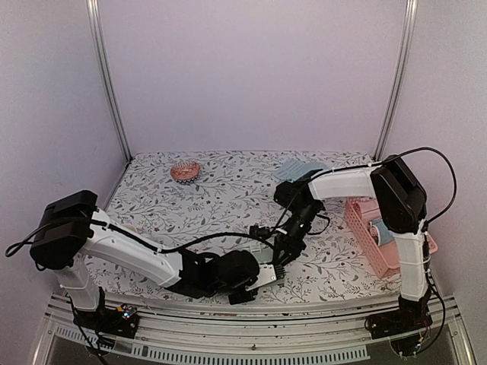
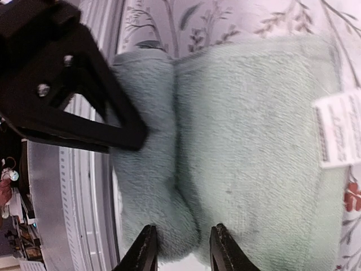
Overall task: Roll the towels
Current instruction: Roll the towel at the center of the board.
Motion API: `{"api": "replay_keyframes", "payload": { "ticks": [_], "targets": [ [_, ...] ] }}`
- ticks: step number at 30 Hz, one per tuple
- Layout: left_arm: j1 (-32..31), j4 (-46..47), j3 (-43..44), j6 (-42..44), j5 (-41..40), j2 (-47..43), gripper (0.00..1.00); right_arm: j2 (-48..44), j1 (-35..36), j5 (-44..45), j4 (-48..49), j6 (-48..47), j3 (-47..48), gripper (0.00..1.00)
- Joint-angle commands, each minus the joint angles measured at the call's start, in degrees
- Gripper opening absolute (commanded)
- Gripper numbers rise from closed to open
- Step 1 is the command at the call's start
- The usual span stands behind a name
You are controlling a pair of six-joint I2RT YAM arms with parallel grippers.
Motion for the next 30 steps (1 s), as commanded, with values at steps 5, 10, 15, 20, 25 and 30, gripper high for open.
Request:
{"api": "replay_keyframes", "payload": {
  "ticks": [5,10,15,20,25,30],
  "targets": [
    [1.08,-6.99,1.64,-4.43,3.85,-2.62,0.12,7.34,-0.89,15.13,8.61,10.01,4.43,0.31],
    [3.81,-8.46,2.38,-6.67,12.44,-2.47,0.12,6.83,-0.93,14.48,8.51,10.21,5.96,0.31],
    [6.37,-9.05,2.47,-8.35,17.96,0.84,0.11,-0.06,-3.07,10.64,7.80,9.66,5.43,0.32],
    [10.42,-10.63,4.48,-10.39,26.63,3.85,0.11,-10.37,-10.50,2.16,3.93,8.18,5.63,0.35],
    [15.90,-14.84,10.19,-14.79,41.31,8.30,0.11,-26.01,-11.43,0.22,9.98,4.73,-6.94,0.35],
    [20.24,-15.91,13.96,-19.26,53.57,14.33,0.12,-33.44,-10.11,-1.93,12.43,1.60,-15.80,0.35]
  ]
}}
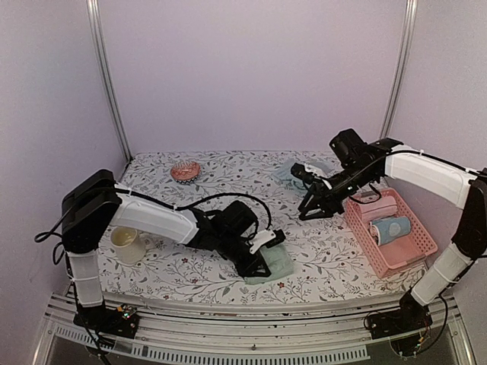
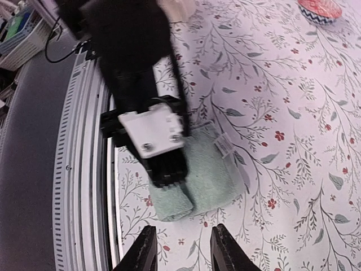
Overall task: Roll the towels
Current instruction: Roll the towel at the center of the board.
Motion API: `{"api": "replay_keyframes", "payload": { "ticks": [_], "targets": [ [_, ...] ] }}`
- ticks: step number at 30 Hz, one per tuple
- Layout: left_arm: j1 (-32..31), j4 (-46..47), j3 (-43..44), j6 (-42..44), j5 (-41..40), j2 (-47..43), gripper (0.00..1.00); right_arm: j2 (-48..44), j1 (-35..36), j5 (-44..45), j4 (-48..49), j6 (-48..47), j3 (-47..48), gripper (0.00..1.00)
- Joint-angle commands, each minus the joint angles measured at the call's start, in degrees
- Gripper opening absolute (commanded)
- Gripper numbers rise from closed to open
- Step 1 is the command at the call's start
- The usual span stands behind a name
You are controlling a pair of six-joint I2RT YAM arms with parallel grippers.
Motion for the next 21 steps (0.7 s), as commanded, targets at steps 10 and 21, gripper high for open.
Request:
{"api": "replay_keyframes", "payload": {
  "ticks": [10,21],
  "targets": [
    [7.12,-7.32,3.36,-8.45,20.52,11.02,0.06,-1.20,19.43,23.44,15.66,-3.32,-17.36,0.36],
    [7.54,-9.14,5.29,-8.00,20.41,11.93,0.15,4.84,27.17,35.04,23.47,-4.69,-17.81,0.43]
  ]
}}
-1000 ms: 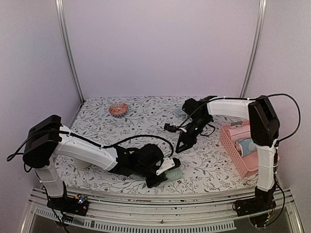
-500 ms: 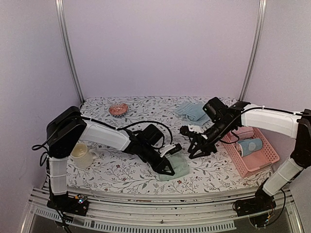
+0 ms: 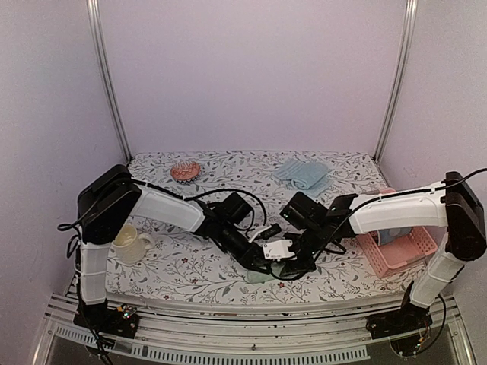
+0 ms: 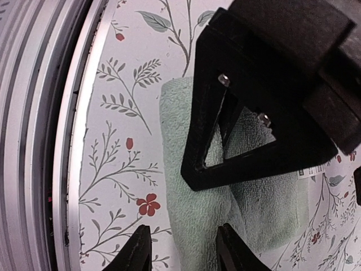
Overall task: Roll the towels
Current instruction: Roll the towel at the center of the board.
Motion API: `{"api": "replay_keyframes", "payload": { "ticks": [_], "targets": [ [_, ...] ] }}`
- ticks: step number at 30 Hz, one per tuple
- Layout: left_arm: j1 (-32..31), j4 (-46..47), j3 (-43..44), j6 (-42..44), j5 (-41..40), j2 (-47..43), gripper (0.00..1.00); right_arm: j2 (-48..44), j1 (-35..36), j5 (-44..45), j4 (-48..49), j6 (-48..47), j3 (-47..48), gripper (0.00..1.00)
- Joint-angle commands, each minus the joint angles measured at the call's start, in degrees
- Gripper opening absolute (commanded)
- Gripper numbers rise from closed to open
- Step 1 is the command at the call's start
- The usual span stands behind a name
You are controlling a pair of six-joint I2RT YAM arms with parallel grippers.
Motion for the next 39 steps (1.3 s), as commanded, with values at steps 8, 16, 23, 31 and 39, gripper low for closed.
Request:
{"api": "replay_keyframes", "payload": {
  "ticks": [8,16,23,31,39],
  "targets": [
    [0.37,-9.07,0.55,0.90,-5.75,2.79,0.23,8.31,2.47,9.11,7.13,-1.74,-3.14,0.32],
    [0.05,4.84,-13.34,-1.27,-17.95,-14.11,0.40,9.64,0.39,-0.27,0.67,-2.10,-3.65,0.06],
    [-6.44,20.10,-27.79,1.26,-33.50,-29.49,0.44,17.96,-8.72,-16.88,-11.63,-3.69,5.72,0.06],
    [-19.27,18.50,-26.04,15.75,-51.88,-27.10,0.46,32.85,-13.52,-24.38,-26.66,-7.08,19.26,0.06],
    [-22.74,14.40,-17.52,29.40,-64.11,-18.62,0.53,37.14,-14.74,-23.38,-29.30,-7.66,22.74,0.07]
  ]
}}
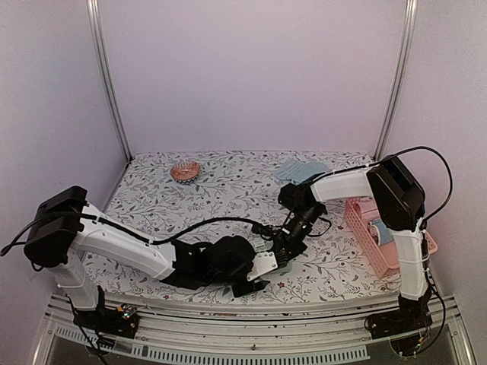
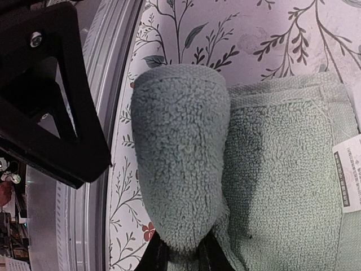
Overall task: Roll the towels
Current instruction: Roll the towel at the center of the board.
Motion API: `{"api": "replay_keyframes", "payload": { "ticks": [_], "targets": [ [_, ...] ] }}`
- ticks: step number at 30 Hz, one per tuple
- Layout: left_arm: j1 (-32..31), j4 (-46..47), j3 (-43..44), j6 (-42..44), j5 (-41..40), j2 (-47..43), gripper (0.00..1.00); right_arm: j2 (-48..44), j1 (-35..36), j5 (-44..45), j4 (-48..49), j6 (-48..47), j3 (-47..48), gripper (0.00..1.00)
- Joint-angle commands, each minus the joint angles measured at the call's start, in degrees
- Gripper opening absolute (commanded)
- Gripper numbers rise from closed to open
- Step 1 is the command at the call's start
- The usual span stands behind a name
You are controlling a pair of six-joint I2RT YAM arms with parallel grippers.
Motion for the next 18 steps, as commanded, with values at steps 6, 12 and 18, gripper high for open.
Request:
{"api": "replay_keyframes", "payload": {
  "ticks": [6,12,18],
  "targets": [
    [-0.52,0.55,2.69,18.58,-12.45,4.78,0.55,6.35,0.65,11.61,-3.99,0.06,-2.47,0.07],
    [1.48,-0.96,3.97,18.78,-10.43,7.50,0.50,6.12,0.64,11.36,-3.37,0.70,-2.73,0.08],
    [1.81,-4.37,6.14,16.49,-7.18,9.04,0.33,5.39,0.67,11.29,-3.82,0.71,-2.45,0.09]
  ]
}}
